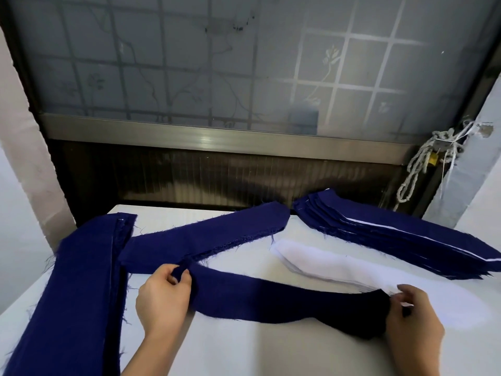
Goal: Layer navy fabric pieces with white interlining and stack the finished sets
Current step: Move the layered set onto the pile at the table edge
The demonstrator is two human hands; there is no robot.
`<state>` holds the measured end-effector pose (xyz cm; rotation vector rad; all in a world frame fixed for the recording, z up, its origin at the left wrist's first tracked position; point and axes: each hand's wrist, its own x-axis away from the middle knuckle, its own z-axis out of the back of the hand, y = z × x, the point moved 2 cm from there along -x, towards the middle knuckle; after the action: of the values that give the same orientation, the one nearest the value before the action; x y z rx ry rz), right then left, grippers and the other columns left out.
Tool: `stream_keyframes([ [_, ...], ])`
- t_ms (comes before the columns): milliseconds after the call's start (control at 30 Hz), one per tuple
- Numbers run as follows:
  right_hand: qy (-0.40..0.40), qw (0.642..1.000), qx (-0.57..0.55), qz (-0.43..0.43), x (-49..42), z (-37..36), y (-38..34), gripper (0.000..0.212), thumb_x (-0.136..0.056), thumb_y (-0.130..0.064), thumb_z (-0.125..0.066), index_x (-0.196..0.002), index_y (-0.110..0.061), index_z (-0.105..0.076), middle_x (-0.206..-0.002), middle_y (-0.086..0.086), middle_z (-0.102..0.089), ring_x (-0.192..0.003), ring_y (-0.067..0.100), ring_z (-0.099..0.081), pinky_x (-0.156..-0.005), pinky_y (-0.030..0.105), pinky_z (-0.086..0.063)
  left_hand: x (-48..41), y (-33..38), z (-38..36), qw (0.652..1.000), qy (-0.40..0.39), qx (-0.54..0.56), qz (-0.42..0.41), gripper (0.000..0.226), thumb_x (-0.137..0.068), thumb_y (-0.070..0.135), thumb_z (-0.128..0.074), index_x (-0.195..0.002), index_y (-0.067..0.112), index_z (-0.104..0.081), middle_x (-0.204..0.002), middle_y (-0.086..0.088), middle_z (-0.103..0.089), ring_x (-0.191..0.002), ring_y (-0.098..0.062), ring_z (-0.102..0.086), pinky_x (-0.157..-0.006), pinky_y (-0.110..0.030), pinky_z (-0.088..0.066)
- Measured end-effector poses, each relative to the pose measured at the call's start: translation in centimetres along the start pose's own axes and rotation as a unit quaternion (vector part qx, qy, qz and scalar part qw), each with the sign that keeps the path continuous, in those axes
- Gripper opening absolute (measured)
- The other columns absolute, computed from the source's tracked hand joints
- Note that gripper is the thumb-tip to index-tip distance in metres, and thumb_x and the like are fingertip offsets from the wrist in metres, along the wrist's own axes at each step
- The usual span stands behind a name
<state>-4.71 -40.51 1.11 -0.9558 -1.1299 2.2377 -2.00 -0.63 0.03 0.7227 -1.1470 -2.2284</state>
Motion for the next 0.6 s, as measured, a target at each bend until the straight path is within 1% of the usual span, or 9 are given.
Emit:
stream_keyframes([
  [33,-0.007,1.0,0.017,-0.008,-0.2,-0.1,0.2,0.021,-0.09,0.001,-0.055,-0.105,-0.012,-0.059,-0.096,0.016,-0.066,-0.081,0.032,-0.061,-0.087,0.04,-0.042,0.1,0.1,0.0,1.0,-0.007,-0.017,-0.002,0.008,-0.087,0.023,-0.07,-0.082,0.023,-0.063,-0.062,0.005,-0.058,-0.06,-0.015,-0.056,-0.053,-0.029,-0.038],
  [100,-0.012,0.999,0.031,-0.024,-0.5,-0.1,0.6,0.017,-0.09,0.002,-0.055,-0.102,-0.008,-0.062,-0.096,0.017,-0.066,-0.081,0.032,-0.058,-0.089,0.042,-0.041,0.2,0.2,0.1,0.999,-0.015,-0.033,-0.006,0.006,-0.086,0.022,-0.07,-0.084,0.023,-0.065,-0.062,0.006,-0.058,-0.061,-0.014,-0.055,-0.053,-0.029,-0.038],
  [167,-0.008,0.999,0.022,-0.046,-0.7,0.0,1.0,0.017,-0.09,0.001,-0.054,-0.097,-0.01,-0.064,-0.095,0.016,-0.066,-0.081,0.031,-0.056,-0.09,0.041,-0.041,0.3,0.2,0.1,1.0,-0.014,-0.024,-0.005,0.008,-0.086,0.021,-0.07,-0.083,0.025,-0.065,-0.066,0.007,-0.059,-0.062,-0.011,-0.055,-0.055,-0.029,-0.039],
  [267,0.024,0.996,-0.001,-0.084,-1.1,0.2,1.7,0.015,-0.092,-0.005,-0.053,-0.092,-0.016,-0.064,-0.092,0.014,-0.066,-0.082,0.03,-0.055,-0.092,0.039,-0.04,0.5,0.2,0.1,1.0,-0.007,0.002,-0.012,0.011,-0.088,0.02,-0.07,-0.083,0.026,-0.062,-0.076,0.01,-0.061,-0.066,-0.005,-0.054,-0.056,-0.028,-0.037],
  [300,0.03,0.996,-0.005,-0.089,-1.1,0.3,1.8,0.015,-0.092,-0.006,-0.053,-0.091,-0.016,-0.064,-0.091,0.014,-0.066,-0.081,0.03,-0.055,-0.091,0.038,-0.04,0.6,0.2,0.1,1.0,-0.007,0.008,-0.014,0.011,-0.089,0.021,-0.07,-0.084,0.026,-0.061,-0.077,0.012,-0.061,-0.067,-0.006,-0.054,-0.057,-0.029,-0.038],
  [400,0.018,0.996,0.007,-0.089,-1.3,0.0,2.2,0.015,-0.091,-0.005,-0.053,-0.09,-0.015,-0.064,-0.092,0.016,-0.066,-0.081,0.031,-0.056,-0.092,0.04,-0.041,0.6,0.3,0.1,1.0,-0.015,0.002,-0.013,0.008,-0.09,0.023,-0.068,-0.089,0.026,-0.061,-0.077,0.015,-0.062,-0.069,-0.015,-0.059,-0.063,-0.032,-0.043],
  [533,-0.01,0.997,0.022,-0.08,-1.4,-0.2,2.3,0.018,-0.089,-0.001,-0.053,-0.092,-0.014,-0.065,-0.096,0.017,-0.067,-0.089,0.034,-0.057,-0.094,0.043,-0.041,0.7,0.5,0.1,0.998,-0.02,-0.039,-0.038,0.011,-0.088,0.019,-0.068,-0.089,0.026,-0.061,-0.073,0.011,-0.06,-0.065,-0.012,-0.056,-0.058,-0.03,-0.039],
  [600,-0.02,0.997,0.022,-0.076,-1.3,-0.1,2.3,0.023,-0.087,0.003,-0.052,-0.094,-0.013,-0.066,-0.101,0.017,-0.066,-0.094,0.035,-0.057,-0.096,0.043,-0.04,0.7,0.6,0.1,0.997,-0.02,-0.049,-0.052,0.015,-0.086,0.015,-0.07,-0.095,0.023,-0.061,-0.079,0.008,-0.058,-0.07,-0.015,-0.056,-0.059,-0.031,-0.039],
])
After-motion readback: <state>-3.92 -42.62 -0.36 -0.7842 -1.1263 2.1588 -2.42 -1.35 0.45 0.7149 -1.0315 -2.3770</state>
